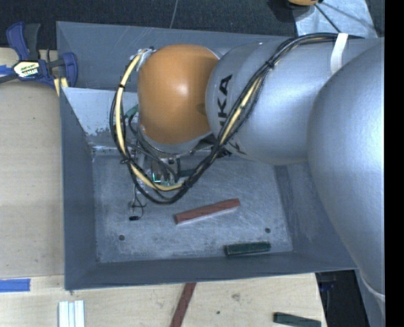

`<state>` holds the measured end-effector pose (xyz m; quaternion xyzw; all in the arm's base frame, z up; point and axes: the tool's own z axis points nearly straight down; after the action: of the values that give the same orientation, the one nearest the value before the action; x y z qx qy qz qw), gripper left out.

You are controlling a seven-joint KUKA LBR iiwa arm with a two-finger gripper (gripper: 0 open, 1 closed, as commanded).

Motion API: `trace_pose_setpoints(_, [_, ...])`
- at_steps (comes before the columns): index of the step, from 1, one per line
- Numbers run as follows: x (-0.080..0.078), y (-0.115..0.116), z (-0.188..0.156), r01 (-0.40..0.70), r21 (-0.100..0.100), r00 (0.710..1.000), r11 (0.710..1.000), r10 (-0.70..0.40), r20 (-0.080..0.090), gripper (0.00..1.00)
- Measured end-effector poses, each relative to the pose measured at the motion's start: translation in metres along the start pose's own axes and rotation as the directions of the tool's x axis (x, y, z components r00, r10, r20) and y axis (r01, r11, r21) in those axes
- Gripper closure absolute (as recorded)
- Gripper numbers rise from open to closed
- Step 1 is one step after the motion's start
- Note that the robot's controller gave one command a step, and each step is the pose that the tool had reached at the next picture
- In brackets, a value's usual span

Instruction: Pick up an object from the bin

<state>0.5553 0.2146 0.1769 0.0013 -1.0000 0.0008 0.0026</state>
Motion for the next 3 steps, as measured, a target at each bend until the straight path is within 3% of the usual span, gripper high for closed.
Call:
trace_pose_setpoints(1, [-0.002,-0.001,-0.005,-0.003,-0.003,1.000,1.000,0.003,0.008,0.00])
trace_pose_setpoints(2, [-0.036,-0.069,0.065,0.015,-0.003,1.000,1.000,-0.015,0.013,0.00])
trace_pose_setpoints(3, [-0.050,-0.095,0.065,-0.095,-0.001,0.995,0.995,0.095,0.003,0.00])
